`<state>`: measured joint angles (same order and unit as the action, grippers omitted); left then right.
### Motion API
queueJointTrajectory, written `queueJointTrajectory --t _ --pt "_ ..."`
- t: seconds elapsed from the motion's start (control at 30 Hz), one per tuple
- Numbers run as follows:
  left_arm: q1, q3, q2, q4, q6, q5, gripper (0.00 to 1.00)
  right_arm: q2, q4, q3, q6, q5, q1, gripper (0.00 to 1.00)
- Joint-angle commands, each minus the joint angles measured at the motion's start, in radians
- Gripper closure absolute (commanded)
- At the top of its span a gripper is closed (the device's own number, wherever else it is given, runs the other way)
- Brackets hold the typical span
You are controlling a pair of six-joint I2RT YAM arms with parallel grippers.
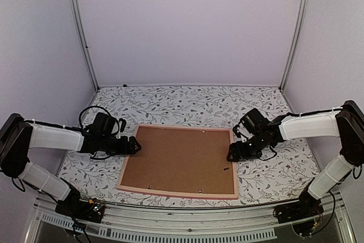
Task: Put the photo into the frame
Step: Press the fastener onto the backboard.
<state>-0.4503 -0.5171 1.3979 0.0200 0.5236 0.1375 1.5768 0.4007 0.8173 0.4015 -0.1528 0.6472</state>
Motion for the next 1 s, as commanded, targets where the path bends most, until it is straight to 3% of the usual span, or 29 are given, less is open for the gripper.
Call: queueJointTrajectory --t 0.0,0.63,0.97 --pt "0.010 0.021 -0.019 -0.038 -0.001 0.015 0.09 -0.055 0.033 -0.043 0.045 0.016 0.070 0.21" --pt "0.008 0.037 0.023 -0.067 0.014 0.031 0.08 -0.066 0.025 -0.092 0.057 0.029 0.175 0.28" --pt "0.005 0.037 0.016 -0.056 0.012 0.003 0.08 -0.064 0.030 -0.085 0.027 0.122 0.207 0.30"
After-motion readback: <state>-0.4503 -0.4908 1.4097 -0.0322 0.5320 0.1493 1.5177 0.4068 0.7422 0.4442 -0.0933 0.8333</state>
